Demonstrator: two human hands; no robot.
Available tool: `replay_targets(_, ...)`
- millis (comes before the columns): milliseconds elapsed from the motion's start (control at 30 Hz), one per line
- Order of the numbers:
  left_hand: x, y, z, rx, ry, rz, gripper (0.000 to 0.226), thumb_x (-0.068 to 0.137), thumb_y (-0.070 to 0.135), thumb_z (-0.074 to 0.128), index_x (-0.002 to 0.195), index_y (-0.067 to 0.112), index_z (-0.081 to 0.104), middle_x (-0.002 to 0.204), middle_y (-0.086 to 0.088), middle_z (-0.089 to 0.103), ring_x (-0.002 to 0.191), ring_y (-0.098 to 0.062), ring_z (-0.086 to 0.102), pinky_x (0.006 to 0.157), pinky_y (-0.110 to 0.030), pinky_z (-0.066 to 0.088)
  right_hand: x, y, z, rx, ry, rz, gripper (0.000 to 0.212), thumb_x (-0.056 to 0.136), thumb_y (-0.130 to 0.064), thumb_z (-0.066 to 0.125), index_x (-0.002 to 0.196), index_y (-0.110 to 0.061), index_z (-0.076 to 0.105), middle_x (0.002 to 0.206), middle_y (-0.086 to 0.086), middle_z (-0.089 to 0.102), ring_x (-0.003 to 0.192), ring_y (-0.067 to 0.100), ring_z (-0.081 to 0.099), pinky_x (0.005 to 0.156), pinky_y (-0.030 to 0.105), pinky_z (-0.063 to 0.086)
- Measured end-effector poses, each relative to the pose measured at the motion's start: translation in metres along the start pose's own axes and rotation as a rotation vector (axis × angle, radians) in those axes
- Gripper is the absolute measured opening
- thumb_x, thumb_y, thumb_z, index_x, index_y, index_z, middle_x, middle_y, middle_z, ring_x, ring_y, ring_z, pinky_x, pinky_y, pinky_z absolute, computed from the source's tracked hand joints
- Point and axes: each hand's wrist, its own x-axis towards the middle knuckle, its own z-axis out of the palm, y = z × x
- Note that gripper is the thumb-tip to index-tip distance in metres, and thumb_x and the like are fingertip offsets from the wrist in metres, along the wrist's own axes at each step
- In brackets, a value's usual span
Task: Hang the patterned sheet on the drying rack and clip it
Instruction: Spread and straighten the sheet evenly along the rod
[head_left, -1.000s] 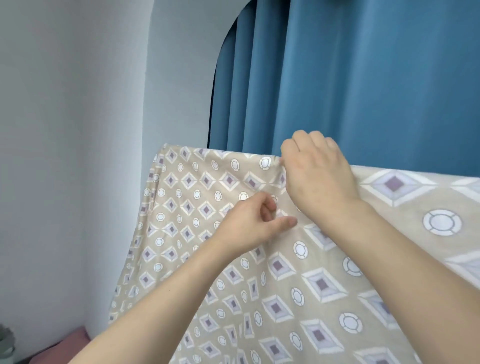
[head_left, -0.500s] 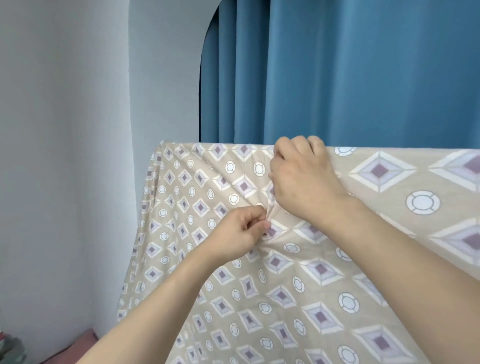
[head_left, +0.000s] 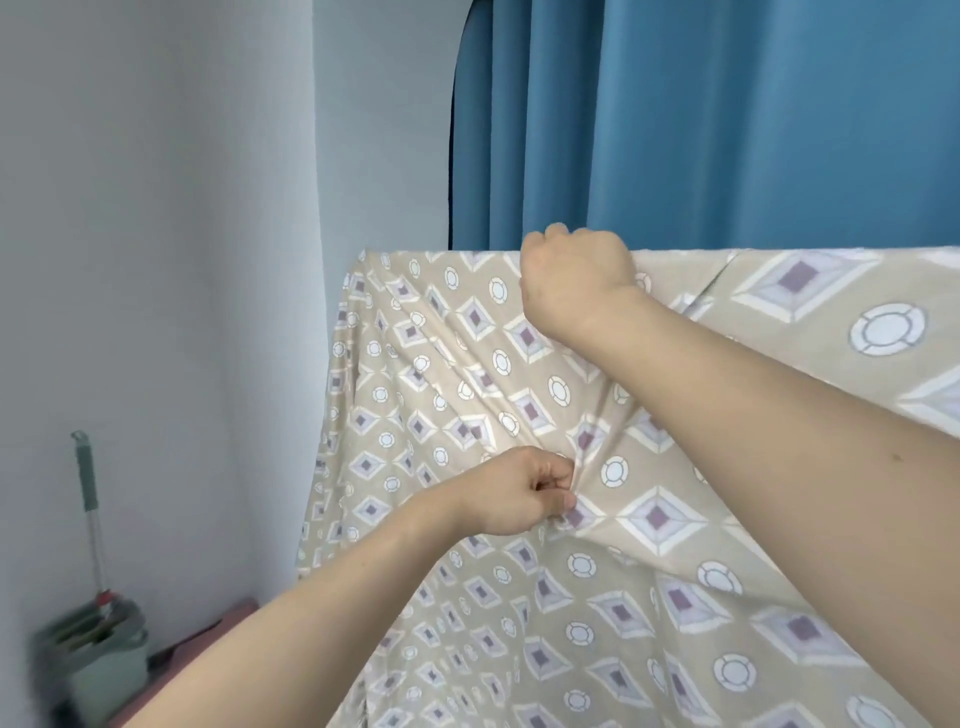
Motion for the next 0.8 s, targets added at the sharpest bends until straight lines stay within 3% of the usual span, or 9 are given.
replay_targets(133, -0.006, -0.014, 0.012, 0.090, -0.101, -0.012, 0.032, 0.094, 0.011, 0.056, 0.066, 0.013, 0.042, 0.060, 0.001, 0.042, 0.046, -0.003, 0.033, 0.050, -0.020, 0.033, 0.015, -0.022, 0.009, -0.031, -0.008, -0.008, 0.033, 0.088, -0.014, 0.050, 0.120, -0.009, 0.048, 0.118, 0.010, 0.053, 0.102, 0.028, 0.056, 0.071, 0.034, 0.032)
replay_targets(267, -0.011, -0.027, -0.003, 0.031, -0.183, -0.077, 0.023, 0.096, 0.019, 0.057, 0.075, 0.010, 0.052, 0.074, -0.015, 0.060, 0.052, -0.005, 0.051, 0.053, -0.017, 0.041, 0.032, -0.035, 0.016, -0.052, -0.023, -0.009, 0.039, 0.084, -0.013, 0.055, 0.122, -0.009, 0.047, 0.119, 0.010, 0.053, 0.104, 0.028, 0.056, 0.072, 0.033, 0.032)
replay_targets(333, -0.010, -0.038, -0.028, -0.044, -0.073, -0.174, 0.025, 0.094, 0.030, 0.060, 0.088, 0.006, 0.060, 0.075, -0.005, 0.064, 0.060, -0.009, 0.056, 0.057, -0.017, 0.043, 0.037, -0.039, 0.017, -0.058, 0.002, -0.019, 0.039, 0.083, -0.011, 0.056, 0.120, -0.008, 0.048, 0.117, 0.010, 0.055, 0.101, 0.027, 0.057, 0.070, 0.033, 0.033)
replay_targets(400, -0.004, -0.059, -0.062, -0.151, 0.168, -0.309, 0.032, 0.091, 0.039, 0.063, 0.094, 0.008, 0.060, 0.083, 0.000, 0.064, 0.067, -0.012, 0.058, 0.063, -0.025, 0.045, 0.041, -0.047, 0.024, -0.070, 0.017, -0.033, 0.034, 0.084, -0.010, 0.053, 0.117, -0.008, 0.049, 0.113, 0.010, 0.056, 0.097, 0.026, 0.058, 0.068, 0.032, 0.032)
replay_targets(533, 0.009, -0.098, -0.124, -0.347, 0.593, -0.560, 0.051, 0.089, 0.050, 0.060, 0.119, 0.009, 0.050, 0.107, -0.008, 0.060, 0.080, -0.020, 0.059, 0.072, -0.035, 0.051, 0.050, -0.046, 0.023, -0.092, 0.041, -0.029, 0.029, 0.087, -0.011, 0.047, 0.116, -0.008, 0.050, 0.111, 0.009, 0.057, 0.096, 0.026, 0.058, 0.068, 0.032, 0.031)
replay_targets(700, 0.029, -0.163, -0.197, -0.629, 0.664, -0.632, 0.068, 0.084, 0.070, 0.050, 0.118, 0.011, 0.055, 0.103, -0.005, 0.061, 0.085, -0.025, 0.062, 0.081, -0.039, 0.052, 0.104, -0.101, 0.049, -0.102, -0.022, -0.053, 0.034, 0.087, -0.014, 0.050, 0.120, -0.008, 0.049, 0.115, 0.010, 0.056, 0.101, 0.027, 0.057, 0.072, 0.033, 0.034)
replay_targets(800, 0.038, -0.163, -0.191, -0.454, 0.648, -0.627, 0.077, 0.076, 0.074, 0.055, 0.125, 0.015, 0.046, 0.113, -0.004, 0.059, 0.095, -0.026, 0.060, 0.083, -0.038, 0.051, 0.105, -0.100, 0.054, -0.123, 0.009, -0.051, 0.036, 0.088, -0.013, 0.048, 0.123, -0.006, 0.048, 0.118, 0.012, 0.055, 0.104, 0.027, 0.056, 0.075, 0.033, 0.036)
